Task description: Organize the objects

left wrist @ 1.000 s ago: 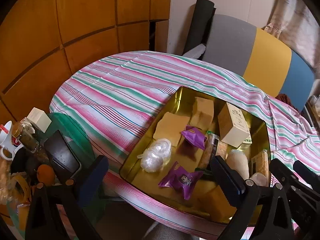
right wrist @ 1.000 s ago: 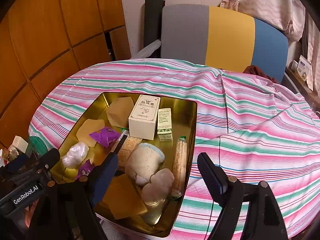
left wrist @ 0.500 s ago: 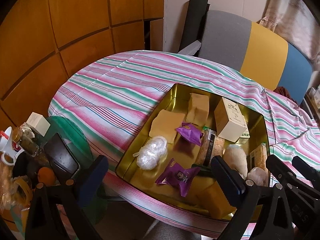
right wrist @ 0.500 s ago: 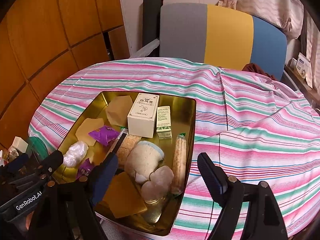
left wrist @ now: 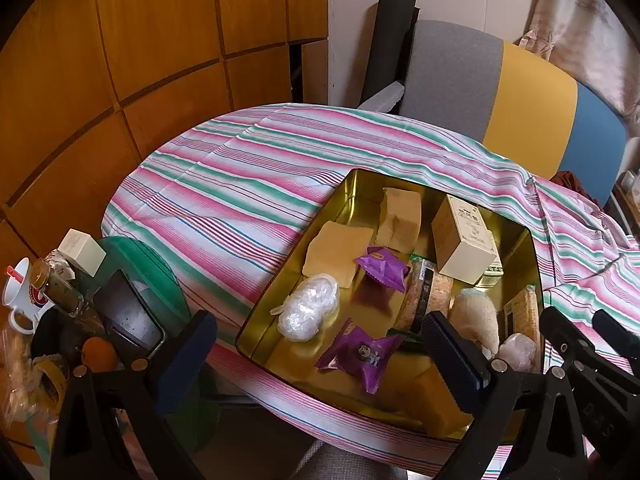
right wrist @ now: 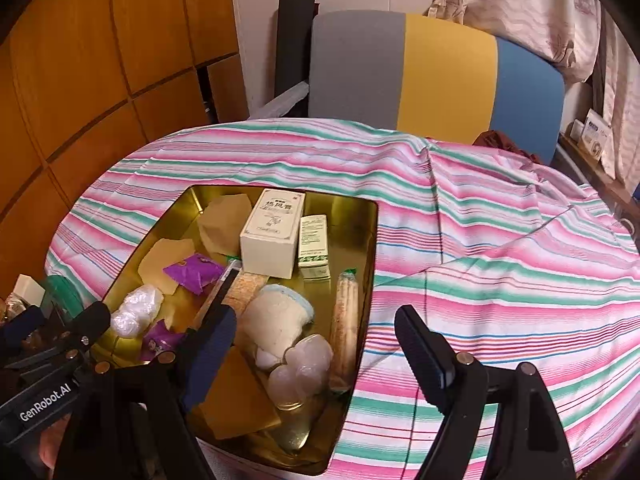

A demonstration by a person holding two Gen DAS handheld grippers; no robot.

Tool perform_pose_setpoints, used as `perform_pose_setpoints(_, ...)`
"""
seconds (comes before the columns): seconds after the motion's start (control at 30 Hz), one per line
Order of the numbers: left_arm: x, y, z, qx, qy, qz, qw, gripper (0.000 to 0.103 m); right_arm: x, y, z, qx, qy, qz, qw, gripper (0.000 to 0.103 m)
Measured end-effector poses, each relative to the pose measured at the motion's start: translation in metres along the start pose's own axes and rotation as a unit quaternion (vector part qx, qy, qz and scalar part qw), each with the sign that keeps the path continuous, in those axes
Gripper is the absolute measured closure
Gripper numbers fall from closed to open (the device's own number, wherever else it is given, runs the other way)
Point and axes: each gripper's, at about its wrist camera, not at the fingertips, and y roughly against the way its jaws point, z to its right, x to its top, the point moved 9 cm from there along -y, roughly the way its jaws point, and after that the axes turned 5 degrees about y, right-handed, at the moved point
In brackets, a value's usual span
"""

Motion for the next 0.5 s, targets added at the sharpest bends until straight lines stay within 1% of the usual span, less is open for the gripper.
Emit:
perform_pose_setpoints(0.13, -0.0001, -0.0007, -0.0009, 0.002, 0.0, 0.0, 1.0, 0.0, 0.0008, 0.0017, 0.0035, -0.014, 0.005, 0.007, 1.0, 0.02)
perform_pose_setpoints(0.37, -0.0019, -0.0012, 0.0, 0.008, -0.004, 0.0, 1.0, 0.0, -0.0031, -0.0018, 0.0011, -0.005, 0.005, -0.001, 1.0, 0.02)
perform_pose_setpoints(0.5, -0.0032, -0.0006, 0.001, 0.016, -0.01, 0.007, 0.9998, 0.0, -0.0049, -0.0031, 0.0026, -0.003, 0.001, -0.004, 1.0, 0.02)
